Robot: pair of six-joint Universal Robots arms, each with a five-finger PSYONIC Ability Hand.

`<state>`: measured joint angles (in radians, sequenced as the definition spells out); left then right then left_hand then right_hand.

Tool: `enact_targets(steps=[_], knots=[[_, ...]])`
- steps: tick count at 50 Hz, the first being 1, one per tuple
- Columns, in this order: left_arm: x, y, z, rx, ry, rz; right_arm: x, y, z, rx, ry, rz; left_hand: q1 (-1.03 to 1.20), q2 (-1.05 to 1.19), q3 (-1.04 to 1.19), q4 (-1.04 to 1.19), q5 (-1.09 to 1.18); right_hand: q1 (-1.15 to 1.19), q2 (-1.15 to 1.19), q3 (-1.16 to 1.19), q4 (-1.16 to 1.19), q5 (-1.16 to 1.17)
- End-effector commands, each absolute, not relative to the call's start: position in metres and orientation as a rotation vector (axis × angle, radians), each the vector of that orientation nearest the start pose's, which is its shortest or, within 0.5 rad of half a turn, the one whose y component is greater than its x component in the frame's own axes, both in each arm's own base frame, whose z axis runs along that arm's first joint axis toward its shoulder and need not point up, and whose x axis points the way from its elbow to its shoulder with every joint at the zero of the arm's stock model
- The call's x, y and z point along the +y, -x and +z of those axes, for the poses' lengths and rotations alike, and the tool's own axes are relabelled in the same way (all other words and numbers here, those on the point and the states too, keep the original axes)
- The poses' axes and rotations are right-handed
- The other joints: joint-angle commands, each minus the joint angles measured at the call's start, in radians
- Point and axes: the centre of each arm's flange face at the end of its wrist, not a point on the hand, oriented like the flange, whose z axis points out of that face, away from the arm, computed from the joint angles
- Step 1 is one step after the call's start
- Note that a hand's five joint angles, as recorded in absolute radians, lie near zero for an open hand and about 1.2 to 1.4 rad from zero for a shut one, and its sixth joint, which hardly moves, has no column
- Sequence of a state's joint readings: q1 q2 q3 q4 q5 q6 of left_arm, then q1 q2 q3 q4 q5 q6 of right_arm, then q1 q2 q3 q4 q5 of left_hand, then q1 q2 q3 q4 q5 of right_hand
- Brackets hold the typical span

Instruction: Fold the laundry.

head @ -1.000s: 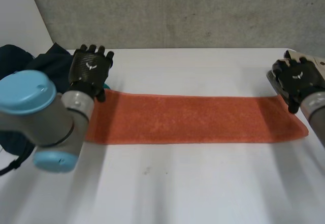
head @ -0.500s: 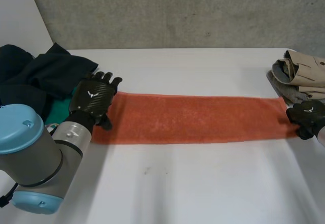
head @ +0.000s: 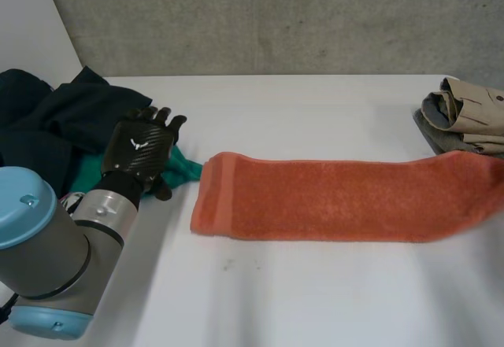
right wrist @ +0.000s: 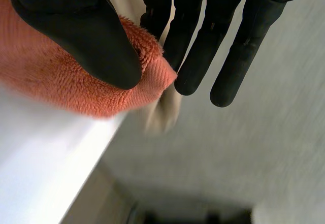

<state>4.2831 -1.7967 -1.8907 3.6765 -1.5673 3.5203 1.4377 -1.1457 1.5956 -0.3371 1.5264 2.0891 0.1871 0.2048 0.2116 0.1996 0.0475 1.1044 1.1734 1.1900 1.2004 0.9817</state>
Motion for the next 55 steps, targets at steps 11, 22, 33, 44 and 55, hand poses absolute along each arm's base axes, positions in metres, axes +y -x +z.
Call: enact_targets(steps=[11, 22, 33, 44, 55], knots=[[-0.246, 0.250, 0.205, 2.035, -0.849, -2.270, -0.240, -0.374, 0.176, -1.252, -1.848, 2.309, -0.009, -0.026, -0.033, -0.021, -0.044, 0.292, 0.223, 0.206, 0.196, 0.240], [-0.248, 0.253, 0.206, 2.029, -0.855, -2.281, -0.192, -0.406, 0.112, -1.279, -2.176, 2.252, -0.012, -0.029, -0.036, -0.024, -0.047, -0.016, -0.085, -0.102, -0.112, -0.068], [-0.244, 0.296, 0.216, 1.978, -0.978, -2.401, -0.234, -0.354, 0.169, -1.741, -1.645, 2.303, -0.012, -0.029, -0.036, -0.024, -0.047, -0.930, -0.999, -1.015, -1.026, -0.982], [-0.237, 0.361, 0.179, 2.081, -1.160, -2.425, -0.250, -0.284, 0.148, -2.310, -1.314, 1.993, 0.015, -0.003, -0.010, 0.002, -0.020, -0.930, -0.999, -1.015, -1.026, -0.982], [-0.235, 0.380, 0.137, 2.208, -1.292, -2.243, -0.249, -0.274, 0.137, -2.267, -1.354, 1.897, 0.029, 0.012, 0.005, 0.017, -0.006, -0.930, -0.999, -1.015, -1.026, -0.982]])
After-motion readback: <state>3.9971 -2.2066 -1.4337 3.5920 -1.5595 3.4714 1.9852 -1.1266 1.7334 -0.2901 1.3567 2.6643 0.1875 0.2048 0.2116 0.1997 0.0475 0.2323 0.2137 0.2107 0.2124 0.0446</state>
